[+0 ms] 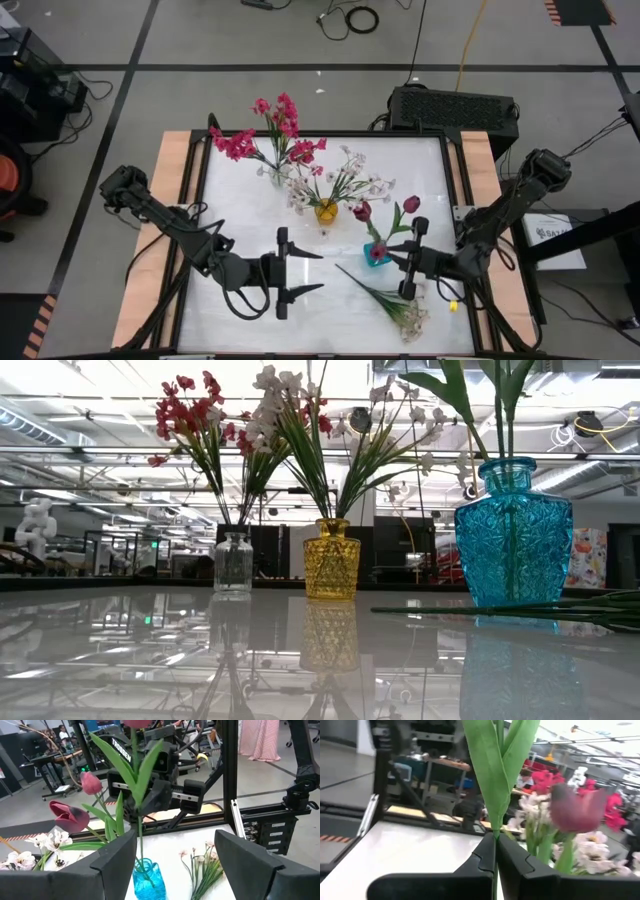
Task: Sort flowers into vase by color
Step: Put the red flower into the blue vase
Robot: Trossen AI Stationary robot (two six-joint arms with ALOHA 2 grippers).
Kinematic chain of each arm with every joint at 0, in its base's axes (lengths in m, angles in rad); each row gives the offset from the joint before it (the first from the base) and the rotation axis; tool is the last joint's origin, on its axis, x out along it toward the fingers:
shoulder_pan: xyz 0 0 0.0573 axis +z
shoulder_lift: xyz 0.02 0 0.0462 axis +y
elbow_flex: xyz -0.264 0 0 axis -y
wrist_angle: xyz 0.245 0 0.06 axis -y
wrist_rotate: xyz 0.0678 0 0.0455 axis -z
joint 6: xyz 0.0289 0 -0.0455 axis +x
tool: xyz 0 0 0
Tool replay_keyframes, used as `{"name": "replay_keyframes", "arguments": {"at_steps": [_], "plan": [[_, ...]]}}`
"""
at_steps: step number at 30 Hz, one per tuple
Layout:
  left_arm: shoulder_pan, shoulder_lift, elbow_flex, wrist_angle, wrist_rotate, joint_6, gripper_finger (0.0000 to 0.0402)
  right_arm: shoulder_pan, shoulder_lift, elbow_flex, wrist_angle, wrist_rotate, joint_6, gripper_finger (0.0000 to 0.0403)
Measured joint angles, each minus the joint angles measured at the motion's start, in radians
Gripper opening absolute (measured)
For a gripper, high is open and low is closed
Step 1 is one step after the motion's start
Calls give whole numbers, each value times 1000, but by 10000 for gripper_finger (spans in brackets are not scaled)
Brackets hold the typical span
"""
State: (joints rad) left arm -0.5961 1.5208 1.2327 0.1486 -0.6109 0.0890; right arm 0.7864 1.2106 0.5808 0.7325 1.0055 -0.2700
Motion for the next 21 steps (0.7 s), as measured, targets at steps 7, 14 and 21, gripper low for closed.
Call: {"name": "replay_keyframes", "arguments": {"at_steps": [7, 14, 21], "plan": [[0, 0, 0, 0, 0, 1, 274, 0, 0, 0, -71, -21, -1, 0], [0, 0, 0, 0, 0, 1, 274, -1, 0, 0, -147, -47, -1, 0], [0, 0, 0, 0, 0, 1, 274, -10, 0, 0, -213, -43, 38, 8]]}}
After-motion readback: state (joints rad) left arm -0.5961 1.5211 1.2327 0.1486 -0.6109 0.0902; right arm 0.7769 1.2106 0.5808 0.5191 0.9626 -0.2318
